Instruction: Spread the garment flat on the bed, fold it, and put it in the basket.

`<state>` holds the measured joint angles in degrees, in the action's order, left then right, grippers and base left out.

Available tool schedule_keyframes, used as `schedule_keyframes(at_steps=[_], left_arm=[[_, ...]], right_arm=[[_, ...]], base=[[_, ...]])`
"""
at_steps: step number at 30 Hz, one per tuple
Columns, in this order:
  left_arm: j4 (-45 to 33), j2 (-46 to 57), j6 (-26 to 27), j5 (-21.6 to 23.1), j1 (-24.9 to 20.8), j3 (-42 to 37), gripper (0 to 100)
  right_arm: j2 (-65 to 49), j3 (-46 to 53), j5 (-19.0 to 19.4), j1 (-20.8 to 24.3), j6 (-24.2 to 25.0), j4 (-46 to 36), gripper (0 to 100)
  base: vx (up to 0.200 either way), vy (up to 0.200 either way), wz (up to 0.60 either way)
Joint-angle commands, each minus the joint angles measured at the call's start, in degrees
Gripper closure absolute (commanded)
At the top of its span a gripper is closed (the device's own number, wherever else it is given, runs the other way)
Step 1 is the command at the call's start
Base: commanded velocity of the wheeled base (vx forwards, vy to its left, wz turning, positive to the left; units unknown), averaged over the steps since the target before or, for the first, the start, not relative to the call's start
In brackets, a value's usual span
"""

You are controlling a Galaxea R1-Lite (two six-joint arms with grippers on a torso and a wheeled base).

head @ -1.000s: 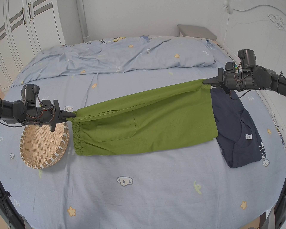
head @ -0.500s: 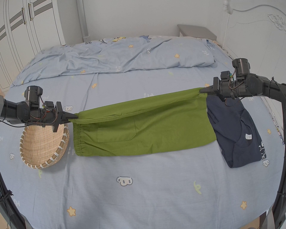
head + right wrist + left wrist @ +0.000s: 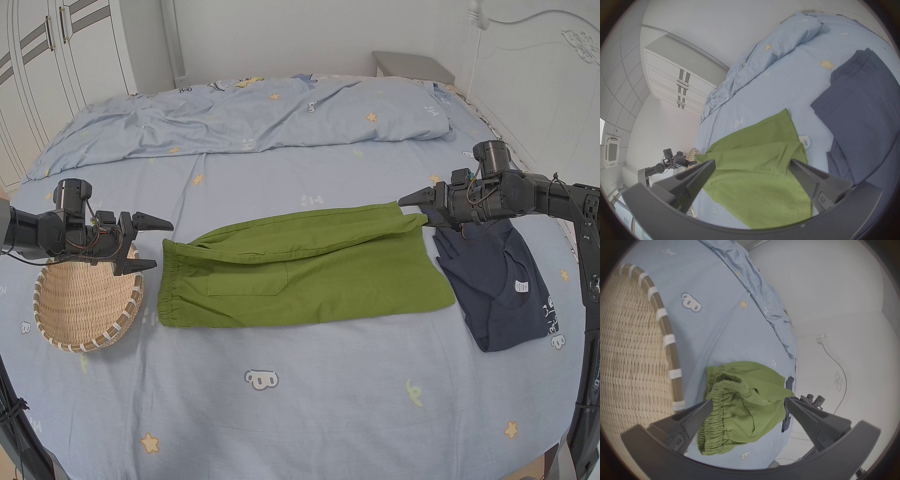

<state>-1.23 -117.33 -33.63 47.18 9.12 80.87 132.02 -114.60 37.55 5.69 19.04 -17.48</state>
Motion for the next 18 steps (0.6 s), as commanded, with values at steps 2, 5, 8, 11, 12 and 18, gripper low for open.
schedule_keyframes(at_steps=[2,5,8,11,12,18], left_arm=[[-0.35,0.97,-0.03,0.11,-2.18,-0.98,0],[-0.44,2.46,-0.12,0.20,-3.58,-1.86,0],[-0.17,4.04,-0.12,0.20,-5.52,-3.09,0],[0.00,3.52,-0.03,-0.07,-7.45,-2.56,0],[0.09,3.16,-0.12,-0.07,-7.80,-2.12,0],[3.08,-4.31,-1.96,-0.95,-9.03,4.29,0]], right_arm=[[0.87,0.01,0.07,0.02,0.12,-0.27,0],[0.78,0.01,0.25,0.02,0.29,-0.27,0],[0.78,0.01,0.33,0.02,0.38,-0.27,0],[0.78,0.01,0.33,0.11,0.38,-0.18,0],[0.78,0.01,0.33,0.11,0.47,-0.27,0],[0.69,0.01,0.33,0.46,0.82,-0.36,0]], base=[[0.000,0.000,0.00],[0.000,0.000,0.00],[0.000,0.000,0.00],[0.000,0.000,0.00],[0.000,0.000,0.00],[0.000,0.000,0.00]])
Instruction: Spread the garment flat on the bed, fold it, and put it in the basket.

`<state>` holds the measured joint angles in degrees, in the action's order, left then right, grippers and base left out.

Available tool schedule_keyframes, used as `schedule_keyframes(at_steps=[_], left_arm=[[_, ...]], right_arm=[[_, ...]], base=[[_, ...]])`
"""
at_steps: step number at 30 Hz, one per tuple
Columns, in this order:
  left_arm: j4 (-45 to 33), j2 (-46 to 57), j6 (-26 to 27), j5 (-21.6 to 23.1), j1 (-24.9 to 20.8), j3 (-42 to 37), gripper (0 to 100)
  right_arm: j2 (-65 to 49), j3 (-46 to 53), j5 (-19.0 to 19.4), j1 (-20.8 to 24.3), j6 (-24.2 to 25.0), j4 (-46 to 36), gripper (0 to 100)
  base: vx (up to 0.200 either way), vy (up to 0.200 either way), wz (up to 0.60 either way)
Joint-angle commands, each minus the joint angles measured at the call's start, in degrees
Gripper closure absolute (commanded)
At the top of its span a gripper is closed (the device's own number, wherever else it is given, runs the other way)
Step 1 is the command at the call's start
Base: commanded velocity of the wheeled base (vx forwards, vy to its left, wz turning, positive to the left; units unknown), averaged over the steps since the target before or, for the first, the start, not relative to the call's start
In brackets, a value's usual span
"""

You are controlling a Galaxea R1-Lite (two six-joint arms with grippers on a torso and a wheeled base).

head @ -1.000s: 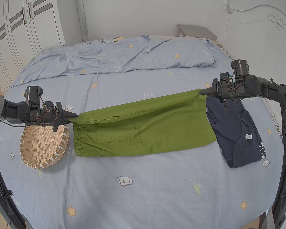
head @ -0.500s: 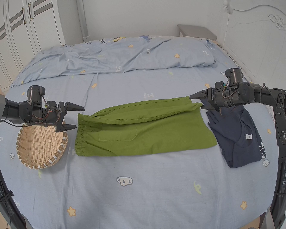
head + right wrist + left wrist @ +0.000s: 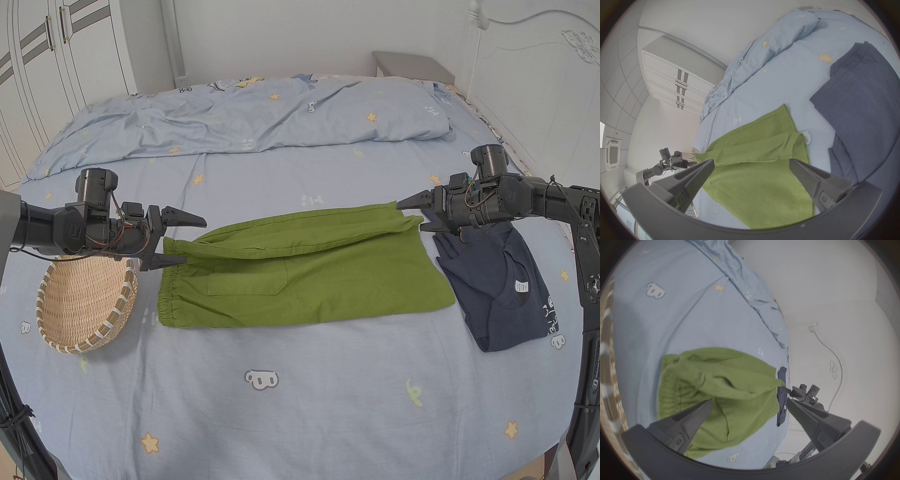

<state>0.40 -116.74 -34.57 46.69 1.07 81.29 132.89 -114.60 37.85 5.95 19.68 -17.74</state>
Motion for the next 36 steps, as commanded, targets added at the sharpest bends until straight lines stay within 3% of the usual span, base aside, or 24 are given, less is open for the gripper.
schedule_keyframes(at_steps=[1,7,13,18,23,28,29,36], left_arm=[[2.50,-6.93,-2.78,-2.13,-1.51,6.87,0],[2.67,-11.93,-5.15,-8.55,-1.25,14.78,0],[3.20,-13.34,-10.43,-8.98,-0.72,19.26,0],[3.03,-12.11,-10.43,-8.72,-0.81,17.68,0],[3.29,-5.69,-10.34,-8.02,-0.90,11.79,0],[4.96,2.92,-9.20,-7.93,-1.42,-0.43,0],[7.68,5.99,-8.05,-8.02,-1.42,-6.58,0],[21.66,9.51,-6.38,-8.98,-0.98,-25.48,0]], right_arm=[[-0.26,0.01,0.12,0.20,0.28,-0.19,0],[-0.61,0.01,0.12,0.20,0.19,-0.46,0],[-0.88,0.01,0.12,0.64,0.19,-0.72,0],[-2.72,0.01,0.12,0.73,0.10,-0.98,0],[-7.56,2.72,0.12,0.73,-0.25,-0.54,0],[-16.00,14.94,-0.41,0.73,-0.60,0.42,0],[-19.51,21.35,-0.41,0.73,-0.69,2.97,0],[-29.18,44.64,-0.32,1.17,-0.08,22.40,0]], base=[[0.000,0.000,0.00],[0.000,0.000,0.00],[0.000,0.000,0.00],[0.000,0.000,0.00],[0.000,0.000,0.00],[0.000,0.000,0.00],[0.000,0.000,0.00],[0.000,0.000,0.00]])
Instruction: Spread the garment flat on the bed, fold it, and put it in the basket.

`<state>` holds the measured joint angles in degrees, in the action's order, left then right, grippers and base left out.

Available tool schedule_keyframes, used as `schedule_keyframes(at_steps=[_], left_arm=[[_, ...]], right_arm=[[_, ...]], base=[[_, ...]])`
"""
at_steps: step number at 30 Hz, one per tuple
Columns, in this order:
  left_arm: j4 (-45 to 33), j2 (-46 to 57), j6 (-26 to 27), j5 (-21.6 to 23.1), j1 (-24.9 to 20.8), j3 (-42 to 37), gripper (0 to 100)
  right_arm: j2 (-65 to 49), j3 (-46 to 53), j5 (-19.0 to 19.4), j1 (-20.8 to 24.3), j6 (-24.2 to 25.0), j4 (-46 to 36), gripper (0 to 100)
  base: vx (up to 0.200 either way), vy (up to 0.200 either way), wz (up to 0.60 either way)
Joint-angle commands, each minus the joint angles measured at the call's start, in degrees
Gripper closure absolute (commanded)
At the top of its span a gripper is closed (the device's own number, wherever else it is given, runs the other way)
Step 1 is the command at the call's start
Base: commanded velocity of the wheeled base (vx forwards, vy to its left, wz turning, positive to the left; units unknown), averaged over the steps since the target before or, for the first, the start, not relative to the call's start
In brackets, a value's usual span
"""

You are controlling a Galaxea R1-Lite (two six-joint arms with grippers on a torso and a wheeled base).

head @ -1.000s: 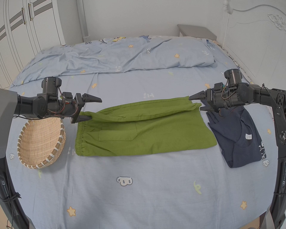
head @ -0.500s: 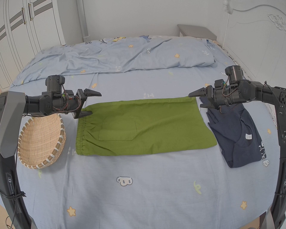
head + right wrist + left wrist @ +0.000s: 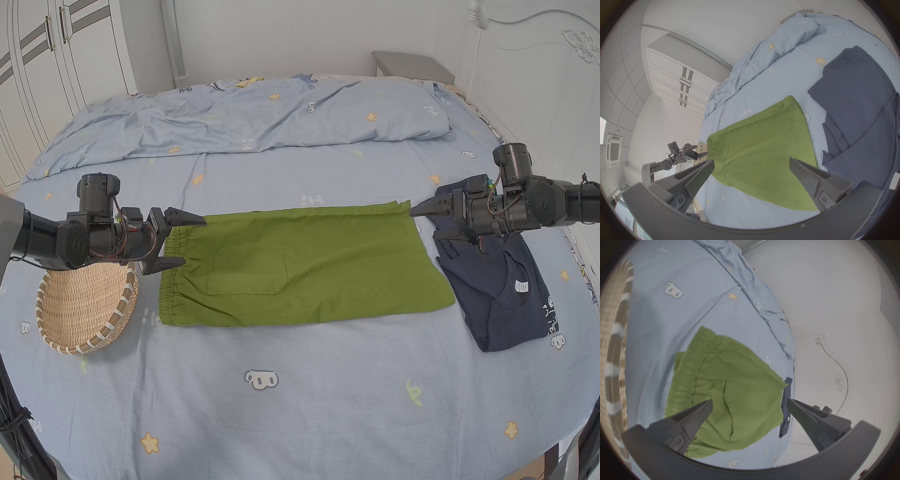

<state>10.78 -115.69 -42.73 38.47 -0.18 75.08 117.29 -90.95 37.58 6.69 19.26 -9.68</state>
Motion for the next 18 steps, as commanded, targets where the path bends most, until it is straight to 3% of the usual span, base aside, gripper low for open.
schedule_keyframes(at_steps=[1,3,5,9,18], left_arm=[[14.89,8.99,1.77,-0.86,0.53,-23.05,0],[16.73,8.99,1.86,-0.86,0.62,-24.90,0],[25.61,8.37,1.95,-0.68,2.56,-31.14,0],[33.26,8.02,2.74,-0.77,4.14,-34.12,0],[33.78,5.56,5.90,-0.77,5.28,-34.30,0]], right_arm=[[-14.63,24.51,-0.05,0.87,0.51,17.68,0],[-14.98,26.00,-0.05,1.04,0.51,18.82,0],[-15.33,29.61,0.12,2.10,0.43,21.37,0],[-14.89,30.49,-0.05,3.41,0.43,21.72,0],[-14.63,30.84,-0.14,4.03,0.25,21.90,0]], base=[[0.000,0.000,0.00],[0.000,0.000,0.00],[0.000,0.000,0.00],[0.000,0.000,0.00],[0.000,0.000,0.00]])
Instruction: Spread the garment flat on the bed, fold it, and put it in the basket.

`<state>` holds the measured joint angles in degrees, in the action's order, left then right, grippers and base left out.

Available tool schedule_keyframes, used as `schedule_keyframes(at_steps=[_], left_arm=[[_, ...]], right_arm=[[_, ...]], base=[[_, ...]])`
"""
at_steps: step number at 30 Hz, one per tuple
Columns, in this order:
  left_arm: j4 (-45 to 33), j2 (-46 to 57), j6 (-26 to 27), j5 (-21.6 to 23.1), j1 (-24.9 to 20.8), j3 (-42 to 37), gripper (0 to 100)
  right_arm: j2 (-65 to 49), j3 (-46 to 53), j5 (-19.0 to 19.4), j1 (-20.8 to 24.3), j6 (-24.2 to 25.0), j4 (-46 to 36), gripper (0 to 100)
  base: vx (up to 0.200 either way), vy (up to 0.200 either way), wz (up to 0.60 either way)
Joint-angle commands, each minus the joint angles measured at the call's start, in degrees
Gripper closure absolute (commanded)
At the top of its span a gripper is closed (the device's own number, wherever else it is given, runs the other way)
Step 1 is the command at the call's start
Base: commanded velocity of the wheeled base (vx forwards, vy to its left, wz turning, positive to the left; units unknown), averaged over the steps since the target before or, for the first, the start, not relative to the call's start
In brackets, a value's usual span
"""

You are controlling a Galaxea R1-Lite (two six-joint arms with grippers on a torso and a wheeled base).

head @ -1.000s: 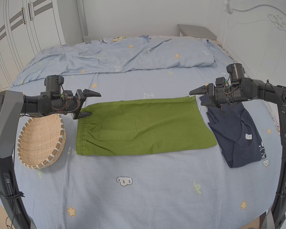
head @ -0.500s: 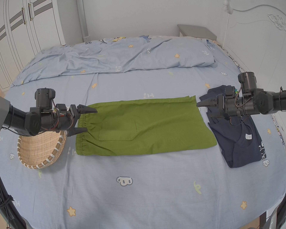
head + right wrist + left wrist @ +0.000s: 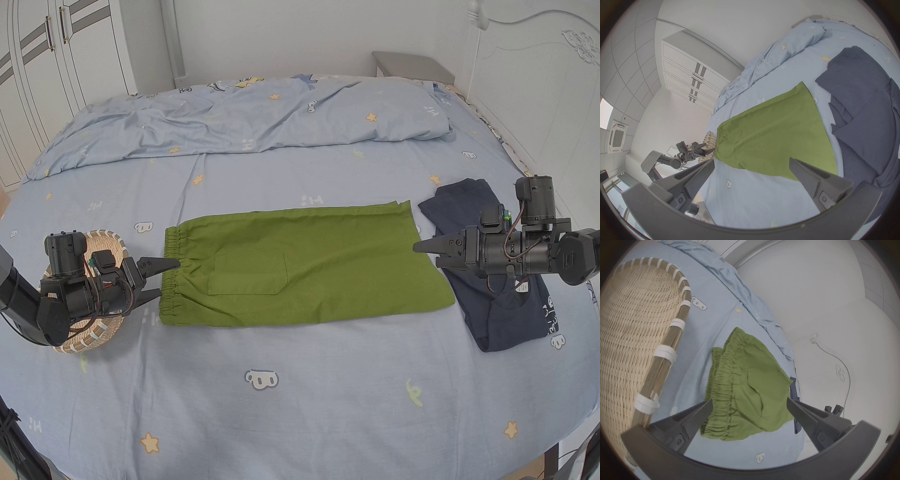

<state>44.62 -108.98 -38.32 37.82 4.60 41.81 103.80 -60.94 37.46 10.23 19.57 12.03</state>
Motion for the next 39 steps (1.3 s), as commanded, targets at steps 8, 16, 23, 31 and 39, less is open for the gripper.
schedule_keyframes(at_steps=[8,16,23,31,39], left_arm=[[1.00,-5.80,4.04,-1.16,-0.11,0.73,0],[3.46,-9.14,5.71,-3.45,-0.82,1.78,0],[4.34,-11.69,7.55,-3.54,-1.17,2.66,0],[7.15,-13.18,4.57,-2.92,-1.87,3.80,0],[7.15,-14.33,-3.35,0.33,-0.99,6.70,0]], right_arm=[[-0.18,0.74,-0.02,0.93,-0.23,0.18,0],[-0.18,0.82,-0.02,1.02,-0.23,0.18,0],[-0.09,0.82,-0.02,1.11,-0.23,0.18,0],[-0.09,0.74,-0.02,1.11,-0.23,0.27,0],[1.05,0.38,-0.02,0.93,0.03,0.27,0]], base=[[0.000,0.000,0.00],[0.000,0.000,0.00],[0.000,0.000,0.00],[0.000,0.000,0.00],[0.000,0.000,0.00]])
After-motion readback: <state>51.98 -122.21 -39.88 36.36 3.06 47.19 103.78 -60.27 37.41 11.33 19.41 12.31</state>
